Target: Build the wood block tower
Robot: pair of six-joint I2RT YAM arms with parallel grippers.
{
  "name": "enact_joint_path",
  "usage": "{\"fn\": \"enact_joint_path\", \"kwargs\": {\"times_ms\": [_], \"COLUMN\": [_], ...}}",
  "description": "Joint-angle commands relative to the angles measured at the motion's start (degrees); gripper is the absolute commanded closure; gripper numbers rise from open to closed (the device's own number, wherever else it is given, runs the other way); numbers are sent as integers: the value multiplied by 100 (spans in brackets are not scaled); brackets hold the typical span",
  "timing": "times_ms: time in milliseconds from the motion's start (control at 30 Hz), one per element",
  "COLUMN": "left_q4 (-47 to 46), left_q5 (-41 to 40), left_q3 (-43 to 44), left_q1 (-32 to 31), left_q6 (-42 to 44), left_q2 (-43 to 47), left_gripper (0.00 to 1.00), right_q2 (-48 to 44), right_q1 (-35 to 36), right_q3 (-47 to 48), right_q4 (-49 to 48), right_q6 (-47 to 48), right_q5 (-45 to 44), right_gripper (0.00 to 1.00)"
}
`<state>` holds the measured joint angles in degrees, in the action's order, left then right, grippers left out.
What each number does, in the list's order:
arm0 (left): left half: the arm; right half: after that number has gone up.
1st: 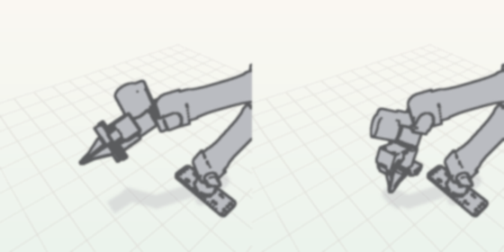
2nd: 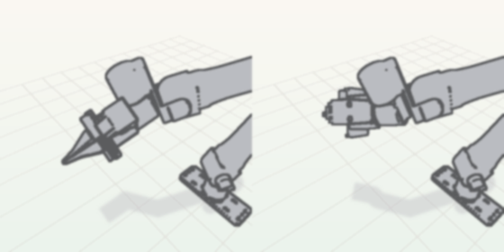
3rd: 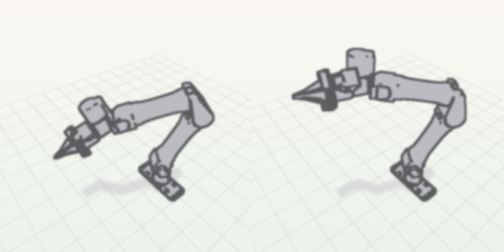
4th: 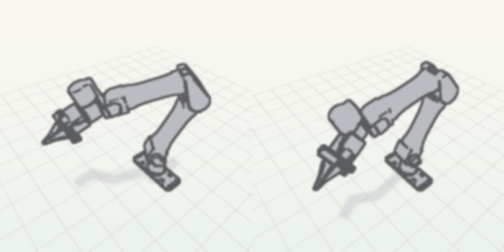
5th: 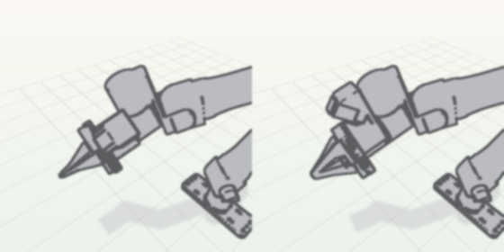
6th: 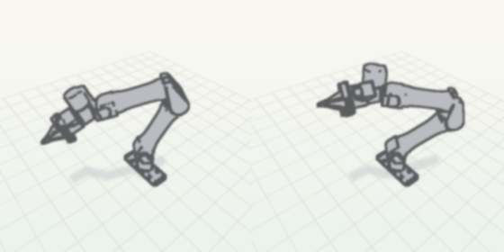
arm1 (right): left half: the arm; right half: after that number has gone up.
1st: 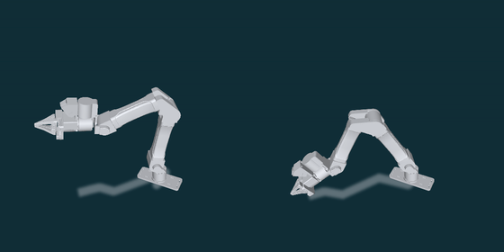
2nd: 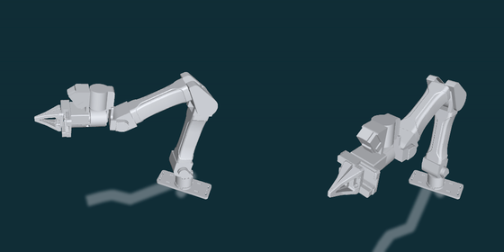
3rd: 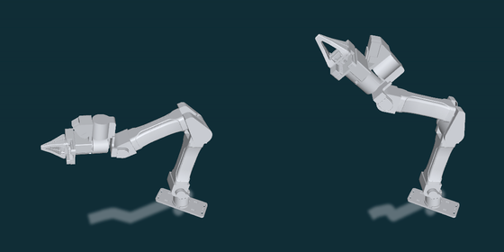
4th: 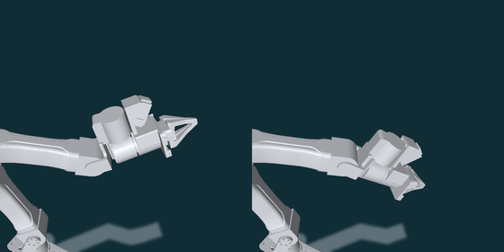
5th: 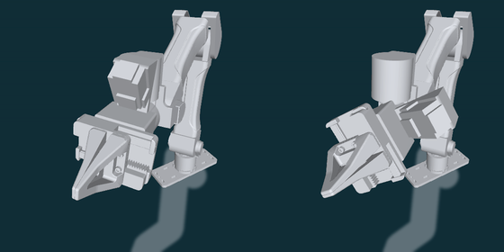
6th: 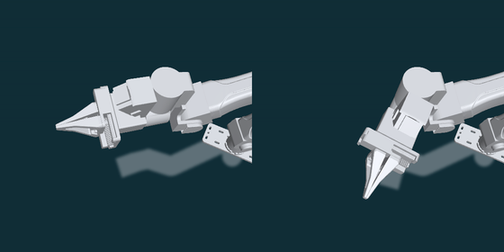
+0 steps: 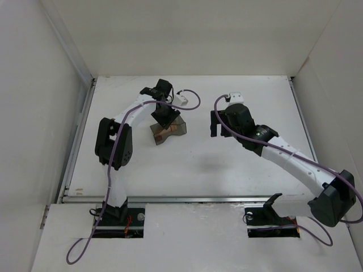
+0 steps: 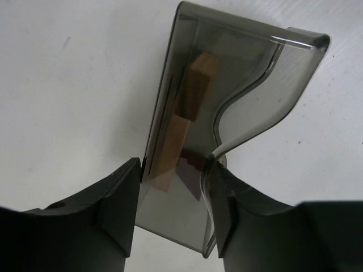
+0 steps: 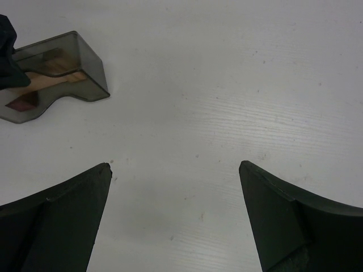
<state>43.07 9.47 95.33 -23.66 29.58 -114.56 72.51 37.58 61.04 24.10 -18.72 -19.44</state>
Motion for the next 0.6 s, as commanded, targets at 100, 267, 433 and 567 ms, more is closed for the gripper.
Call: {"fn": "enact_joint_path", "kwargs": {"times_ms": [100, 267, 433, 567], "left_q4": [-9, -211, -1691, -2590], "left_q5": [-33, -366, -3318, -5234], "left_q3": [-23, -102, -925, -1498], "left_q1": [-51, -234, -1130, -1685], "left_q6": [-6, -286, -919, -1051], "left_q2": [13, 240, 689, 637], "left_gripper": [79, 100, 100, 100], "right_q2": [-35, -35, -263, -264], "right_q1": [21, 21, 21, 21], "right_q3": [321, 321, 216, 216], "right_q4": [-10, 42, 42, 183], "right_q6": [79, 79, -314, -772], "right_q5": [-77, -130, -744, -1228], "right_gripper": [0, 0, 0, 0]}}
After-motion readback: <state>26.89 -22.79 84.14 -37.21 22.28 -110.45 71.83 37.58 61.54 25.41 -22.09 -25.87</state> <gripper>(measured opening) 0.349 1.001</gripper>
